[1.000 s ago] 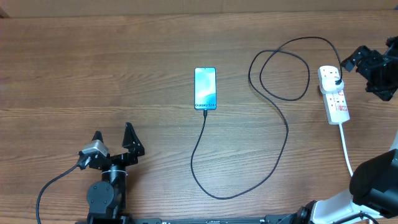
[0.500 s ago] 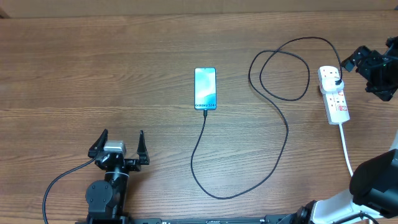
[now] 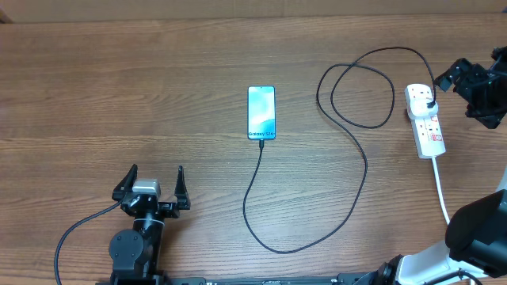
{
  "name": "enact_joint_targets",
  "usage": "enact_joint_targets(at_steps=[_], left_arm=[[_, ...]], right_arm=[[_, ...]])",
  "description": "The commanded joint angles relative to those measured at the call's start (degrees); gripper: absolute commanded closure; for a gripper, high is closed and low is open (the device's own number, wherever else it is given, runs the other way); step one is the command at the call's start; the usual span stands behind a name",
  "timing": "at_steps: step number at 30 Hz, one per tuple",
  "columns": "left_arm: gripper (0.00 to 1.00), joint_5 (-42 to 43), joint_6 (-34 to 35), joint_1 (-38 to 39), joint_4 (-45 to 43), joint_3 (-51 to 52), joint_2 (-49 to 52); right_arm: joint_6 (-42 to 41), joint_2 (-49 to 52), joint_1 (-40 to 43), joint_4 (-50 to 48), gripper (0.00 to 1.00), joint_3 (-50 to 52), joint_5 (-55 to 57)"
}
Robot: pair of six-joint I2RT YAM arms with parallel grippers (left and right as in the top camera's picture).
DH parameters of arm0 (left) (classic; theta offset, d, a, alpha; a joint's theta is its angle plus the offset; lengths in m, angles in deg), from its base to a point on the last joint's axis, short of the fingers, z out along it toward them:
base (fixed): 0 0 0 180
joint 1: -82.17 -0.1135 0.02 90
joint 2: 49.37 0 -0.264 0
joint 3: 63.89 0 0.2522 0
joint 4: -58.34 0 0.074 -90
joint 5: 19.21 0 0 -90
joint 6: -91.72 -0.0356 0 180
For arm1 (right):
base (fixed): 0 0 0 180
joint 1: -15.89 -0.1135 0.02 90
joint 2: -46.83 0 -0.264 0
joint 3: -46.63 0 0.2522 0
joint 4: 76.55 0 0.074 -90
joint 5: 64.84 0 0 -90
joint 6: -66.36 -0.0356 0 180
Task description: Plug charger to phone and switch on socket
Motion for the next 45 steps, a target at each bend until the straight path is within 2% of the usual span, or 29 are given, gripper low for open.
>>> enact_joint_targets(at_steps=[1, 13, 17, 22, 25, 34, 40, 45], left_arm=[[0.01, 1.2, -1.1, -0.6, 0.0, 0.2, -0.5], [0.0, 1.2, -1.1, -0.6, 0.0, 0.2, -0.5], [0.0, 1.2, -1.1, -0.6, 0.0, 0.2, -0.5], [0.0, 1.2, -1.1, -0.6, 0.0, 0.2, -0.5], [0.0, 1.2, -1.1, -0.6, 0.0, 0.2, -0.5], [0.0, 1.2, -1.1, -0.6, 0.0, 0.2, -0.5], [0.01, 1.2, -1.1, -0.6, 0.0, 0.2, -0.5], [0.0, 1.2, -1.1, -0.6, 0.0, 0.2, -0.5]], right_arm=[[-0.2, -0.7, -0.3, -0.2, 0.0, -1.5, 0.0], [-0.2, -0.7, -0.3, -0.2, 0.0, -1.5, 0.0], [-0.2, -0.7, -1.1, -3.9, 0.0, -0.7, -0.3], [-0.2, -3.9, -7.1, -17.1, 0.0, 8.9, -2.4], [-0.2, -7.4, -11.0, -29.1, 0.0, 17.6, -2.3], [-0.2, -14.6, -16.2, -54.0, 0.0, 35.9, -2.4], [-0.2, -19.7, -18.0, -65.4, 0.0, 44.2, -2.4], [-0.2, -24.9, -18.4, -71.2, 0.0, 50.0, -2.3]])
